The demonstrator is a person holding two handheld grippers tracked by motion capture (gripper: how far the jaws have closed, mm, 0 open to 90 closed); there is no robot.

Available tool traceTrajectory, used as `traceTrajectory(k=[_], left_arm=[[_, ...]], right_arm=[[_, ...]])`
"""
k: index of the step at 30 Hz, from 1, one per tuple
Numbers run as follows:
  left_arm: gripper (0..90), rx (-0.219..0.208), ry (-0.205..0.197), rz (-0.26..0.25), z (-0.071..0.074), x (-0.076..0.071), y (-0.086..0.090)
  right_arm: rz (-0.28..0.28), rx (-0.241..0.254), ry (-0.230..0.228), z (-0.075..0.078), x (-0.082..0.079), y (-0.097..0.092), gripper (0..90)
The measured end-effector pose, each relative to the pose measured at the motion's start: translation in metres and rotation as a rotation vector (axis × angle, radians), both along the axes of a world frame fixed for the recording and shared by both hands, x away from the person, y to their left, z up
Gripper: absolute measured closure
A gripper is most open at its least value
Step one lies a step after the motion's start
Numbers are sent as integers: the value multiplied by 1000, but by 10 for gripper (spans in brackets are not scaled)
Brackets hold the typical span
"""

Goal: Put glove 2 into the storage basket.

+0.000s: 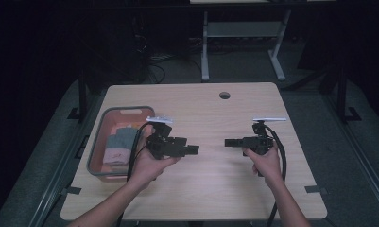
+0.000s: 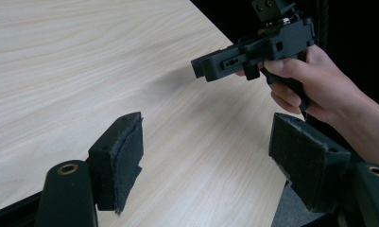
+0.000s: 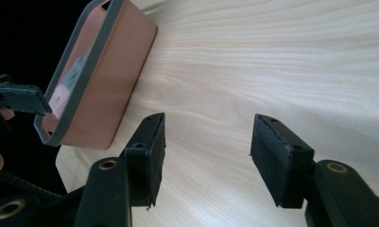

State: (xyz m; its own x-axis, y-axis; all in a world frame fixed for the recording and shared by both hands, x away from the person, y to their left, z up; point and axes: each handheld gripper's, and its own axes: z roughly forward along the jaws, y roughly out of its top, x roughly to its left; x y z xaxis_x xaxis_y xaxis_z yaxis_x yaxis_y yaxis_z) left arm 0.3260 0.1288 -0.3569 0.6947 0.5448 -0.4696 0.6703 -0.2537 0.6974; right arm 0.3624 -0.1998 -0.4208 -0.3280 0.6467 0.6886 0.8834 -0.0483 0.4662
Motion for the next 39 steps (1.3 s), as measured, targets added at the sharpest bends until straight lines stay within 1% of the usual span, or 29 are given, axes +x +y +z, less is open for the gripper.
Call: traceTrajectory(k=[7, 9, 11, 13, 16, 19, 23, 25, 30, 31, 33, 36, 38, 39], left_arm=[[268, -15, 8, -14, -6, -3, -7], [267, -19, 11, -16, -9, -4, -9], [267, -25, 19, -16, -13, -5, -11], [267, -23, 19, -19, -16, -6, -13], [267, -28, 17, -22, -20, -8, -16], [267, -38, 25, -16, -25, -10, -19], [267, -30, 22, -28, -31, -13, -24], [264, -23, 16, -36, -34, -15, -26], [263, -29, 12, -41, -39, -20, -29], [263, -35, 11, -41, -40, -21, -30], [263, -32, 7, -45, -41, -22, -31], [263, -32, 4, -44, -45, -26, -32], [265, -25, 1, -45, -48, -29, -33], [265, -25, 6, -46, -50, -30, -34]], right_arm=[[-15, 4, 5, -7, -5, -10, 445], [-20, 5, 9, -9, -6, -13, 442], [-26, 14, 11, -11, -9, -16, 440], [-26, 23, 13, -14, -11, -20, 438], [-37, 20, 18, -18, -14, -26, 437], [-43, 23, 22, -20, -18, -30, 436], [-42, 25, 28, -25, -24, -35, 430], [-44, 23, 21, -27, -26, -38, 423], [-47, 20, 25, -31, -34, -43, 415], [-45, 19, 20, -32, -36, -44, 414], [-48, 19, 11, -33, -40, -46, 414], [-53, 23, 12, -34, -46, -49, 414], [-57, 26, 2, -35, -49, -51, 414], [-58, 32, 5, -35, -51, -52, 414]])
